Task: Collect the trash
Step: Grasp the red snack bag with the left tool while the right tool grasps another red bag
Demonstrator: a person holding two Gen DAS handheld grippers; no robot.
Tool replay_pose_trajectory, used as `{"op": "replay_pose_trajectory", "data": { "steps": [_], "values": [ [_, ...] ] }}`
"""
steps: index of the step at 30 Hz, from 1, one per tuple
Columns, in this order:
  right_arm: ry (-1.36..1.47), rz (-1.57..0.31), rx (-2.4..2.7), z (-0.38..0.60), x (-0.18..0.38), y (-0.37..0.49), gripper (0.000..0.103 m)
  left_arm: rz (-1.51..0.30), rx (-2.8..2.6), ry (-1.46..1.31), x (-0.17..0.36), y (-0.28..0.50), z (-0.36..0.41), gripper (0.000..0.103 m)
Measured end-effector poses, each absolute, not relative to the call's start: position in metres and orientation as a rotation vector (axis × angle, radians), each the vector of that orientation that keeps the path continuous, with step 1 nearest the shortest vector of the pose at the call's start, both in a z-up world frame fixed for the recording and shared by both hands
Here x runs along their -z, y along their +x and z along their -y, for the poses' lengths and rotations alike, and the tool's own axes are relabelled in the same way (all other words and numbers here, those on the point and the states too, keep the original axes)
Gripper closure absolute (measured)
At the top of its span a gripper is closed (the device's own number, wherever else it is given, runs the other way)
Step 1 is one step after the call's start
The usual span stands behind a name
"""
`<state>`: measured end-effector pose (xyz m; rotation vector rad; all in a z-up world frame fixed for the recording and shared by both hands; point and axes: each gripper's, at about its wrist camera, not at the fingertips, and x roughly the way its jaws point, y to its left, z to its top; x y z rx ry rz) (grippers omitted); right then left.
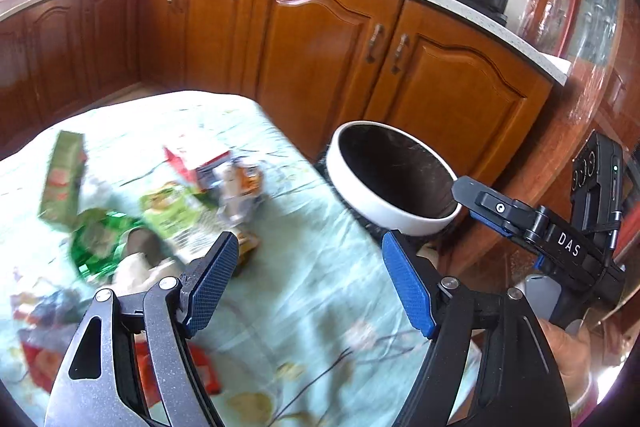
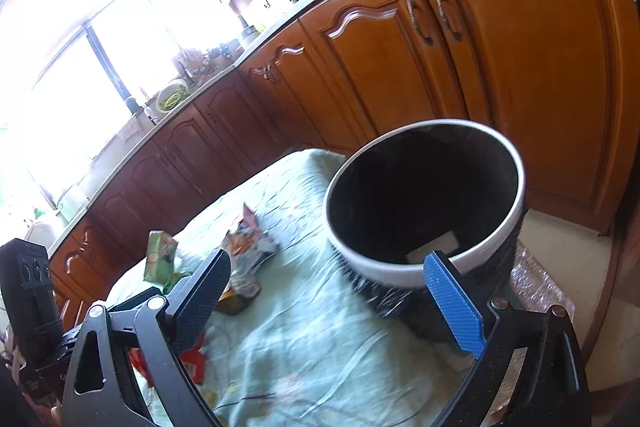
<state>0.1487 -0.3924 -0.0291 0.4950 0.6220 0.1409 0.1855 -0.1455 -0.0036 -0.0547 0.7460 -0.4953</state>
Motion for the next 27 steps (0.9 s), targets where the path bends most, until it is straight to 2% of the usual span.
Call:
{"op": "replay_pose_trajectory", "data": {
  "steps": [15, 27],
  "values": [
    [0.388, -0.664, -0.285, 0.296, 0.038, 0.118, 0.005, -0.7, 0.321, -0.137, 0.008, 0.146, 0.039, 0.026],
    [0.31, -0.746, -0.426, 0.228, 0.052, 0.122, 0.005, -0.722, 0.234, -0.142, 0.021, 0.133, -0.011, 0.026]
  ]
}}
